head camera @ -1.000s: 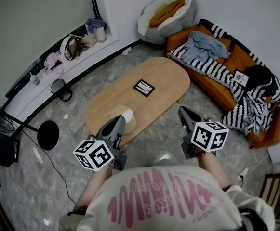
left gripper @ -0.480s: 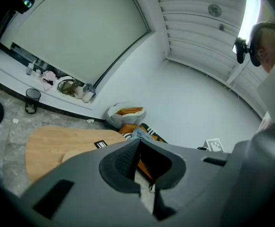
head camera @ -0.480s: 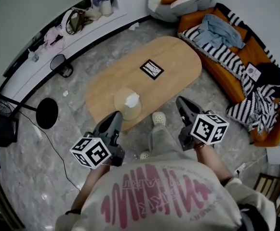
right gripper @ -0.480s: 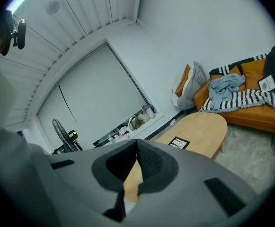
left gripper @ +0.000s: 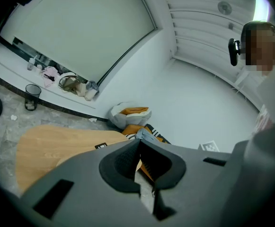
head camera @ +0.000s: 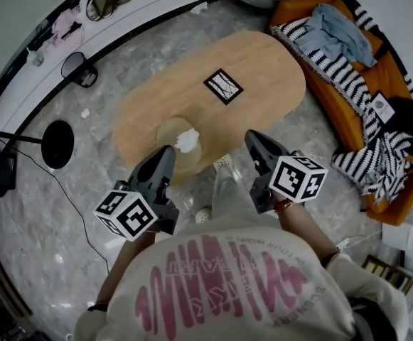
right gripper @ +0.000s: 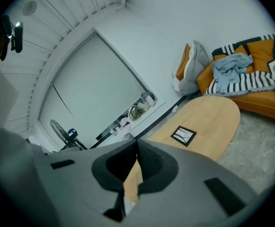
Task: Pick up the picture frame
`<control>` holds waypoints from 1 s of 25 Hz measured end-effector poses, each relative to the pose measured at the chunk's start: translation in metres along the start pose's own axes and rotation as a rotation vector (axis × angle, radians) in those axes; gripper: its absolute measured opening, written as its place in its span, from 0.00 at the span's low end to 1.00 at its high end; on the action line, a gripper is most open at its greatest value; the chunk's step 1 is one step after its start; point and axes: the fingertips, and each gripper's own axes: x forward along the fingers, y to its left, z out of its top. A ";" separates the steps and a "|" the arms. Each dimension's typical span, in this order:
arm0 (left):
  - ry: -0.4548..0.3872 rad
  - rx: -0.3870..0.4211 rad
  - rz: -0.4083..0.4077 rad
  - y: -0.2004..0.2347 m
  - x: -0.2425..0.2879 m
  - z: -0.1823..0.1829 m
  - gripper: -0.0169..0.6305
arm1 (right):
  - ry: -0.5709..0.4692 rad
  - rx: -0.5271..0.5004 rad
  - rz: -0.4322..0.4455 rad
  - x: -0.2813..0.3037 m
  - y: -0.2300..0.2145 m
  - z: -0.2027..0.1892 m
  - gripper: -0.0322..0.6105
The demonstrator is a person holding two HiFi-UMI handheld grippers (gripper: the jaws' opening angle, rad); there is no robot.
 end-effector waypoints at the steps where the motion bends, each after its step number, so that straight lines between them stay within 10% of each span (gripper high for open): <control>1: 0.006 -0.006 0.000 0.004 0.010 -0.002 0.03 | 0.017 0.019 0.006 0.010 -0.007 -0.001 0.06; 25: 0.227 -0.188 0.384 0.165 0.149 -0.065 0.03 | 0.477 0.179 -0.055 0.245 -0.197 -0.022 0.06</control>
